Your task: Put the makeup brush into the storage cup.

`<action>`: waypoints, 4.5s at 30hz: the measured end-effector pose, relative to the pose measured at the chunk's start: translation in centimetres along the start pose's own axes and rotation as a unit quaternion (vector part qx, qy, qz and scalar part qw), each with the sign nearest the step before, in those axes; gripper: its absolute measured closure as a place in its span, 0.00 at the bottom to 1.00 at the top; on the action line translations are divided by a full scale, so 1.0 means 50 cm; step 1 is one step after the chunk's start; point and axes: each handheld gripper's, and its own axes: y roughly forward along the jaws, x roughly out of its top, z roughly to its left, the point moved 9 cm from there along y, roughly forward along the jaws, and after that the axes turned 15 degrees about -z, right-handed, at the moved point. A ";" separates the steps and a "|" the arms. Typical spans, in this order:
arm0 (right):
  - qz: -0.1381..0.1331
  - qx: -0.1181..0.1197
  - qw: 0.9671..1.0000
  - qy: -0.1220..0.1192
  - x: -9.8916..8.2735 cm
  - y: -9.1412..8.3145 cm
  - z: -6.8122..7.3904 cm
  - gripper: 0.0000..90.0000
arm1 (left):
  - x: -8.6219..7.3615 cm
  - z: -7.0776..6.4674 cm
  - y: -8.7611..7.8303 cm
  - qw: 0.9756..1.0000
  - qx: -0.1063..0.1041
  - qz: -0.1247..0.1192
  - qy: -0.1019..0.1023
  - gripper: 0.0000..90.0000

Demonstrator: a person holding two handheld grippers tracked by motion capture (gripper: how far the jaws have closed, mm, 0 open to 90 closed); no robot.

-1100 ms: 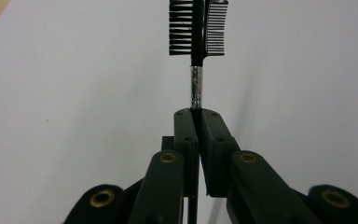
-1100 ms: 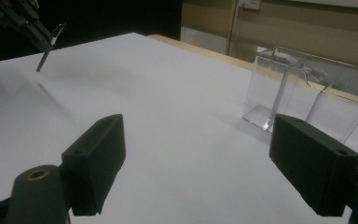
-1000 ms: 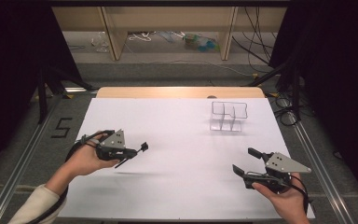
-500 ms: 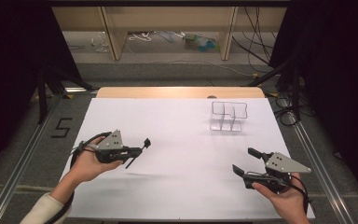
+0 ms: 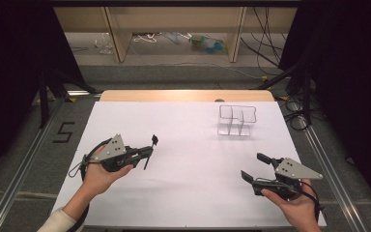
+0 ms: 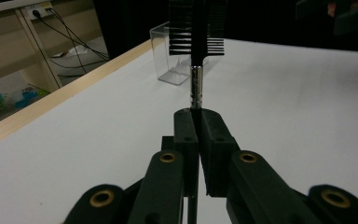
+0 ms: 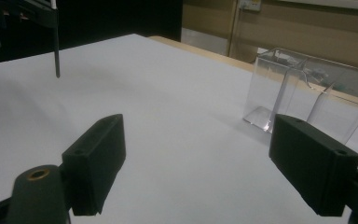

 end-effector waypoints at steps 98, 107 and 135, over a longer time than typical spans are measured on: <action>-0.016 0.129 0.991 0.011 0.021 0.195 0.176 0.31 | 0.059 -0.123 0.135 0.993 0.005 -0.103 -0.058 0.96; -0.015 0.139 0.990 0.013 0.021 0.212 0.190 0.35 | 0.061 -0.131 0.144 0.993 -0.001 -0.104 -0.055 0.96; -0.022 0.145 0.989 0.014 0.019 0.245 0.198 0.66 | 0.067 -0.139 0.156 0.993 -0.005 -0.109 -0.056 0.96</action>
